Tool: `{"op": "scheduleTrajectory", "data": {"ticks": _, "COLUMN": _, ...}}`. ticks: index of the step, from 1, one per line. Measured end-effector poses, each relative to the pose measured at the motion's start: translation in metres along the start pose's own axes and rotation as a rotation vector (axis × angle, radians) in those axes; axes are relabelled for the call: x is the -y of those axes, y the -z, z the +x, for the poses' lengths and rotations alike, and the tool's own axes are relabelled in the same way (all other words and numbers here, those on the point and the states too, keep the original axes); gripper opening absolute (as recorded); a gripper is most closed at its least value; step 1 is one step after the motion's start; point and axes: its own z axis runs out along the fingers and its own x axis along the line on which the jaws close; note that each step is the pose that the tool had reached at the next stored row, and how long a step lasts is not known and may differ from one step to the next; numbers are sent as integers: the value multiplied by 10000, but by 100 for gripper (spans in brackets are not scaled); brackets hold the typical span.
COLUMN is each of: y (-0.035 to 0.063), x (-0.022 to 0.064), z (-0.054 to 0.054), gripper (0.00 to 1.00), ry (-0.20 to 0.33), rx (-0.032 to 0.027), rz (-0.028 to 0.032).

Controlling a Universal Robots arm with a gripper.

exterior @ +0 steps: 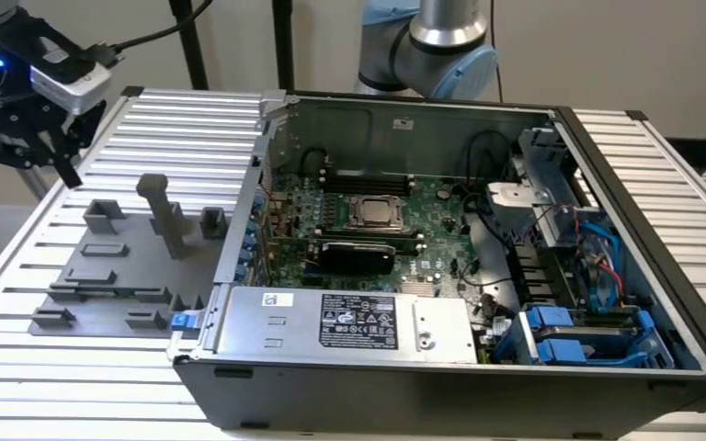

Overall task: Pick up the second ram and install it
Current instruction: 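Pick up the second ram and move it above second insertion slot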

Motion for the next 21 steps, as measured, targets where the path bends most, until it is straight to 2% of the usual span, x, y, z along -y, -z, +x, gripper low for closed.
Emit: {"op": "scheduleTrajectory", "data": {"ticks": 21, "y": -143, "x": 6, "z": 2, "gripper": 0, "ry": 3796, "rx": -110, "rz": -1}}
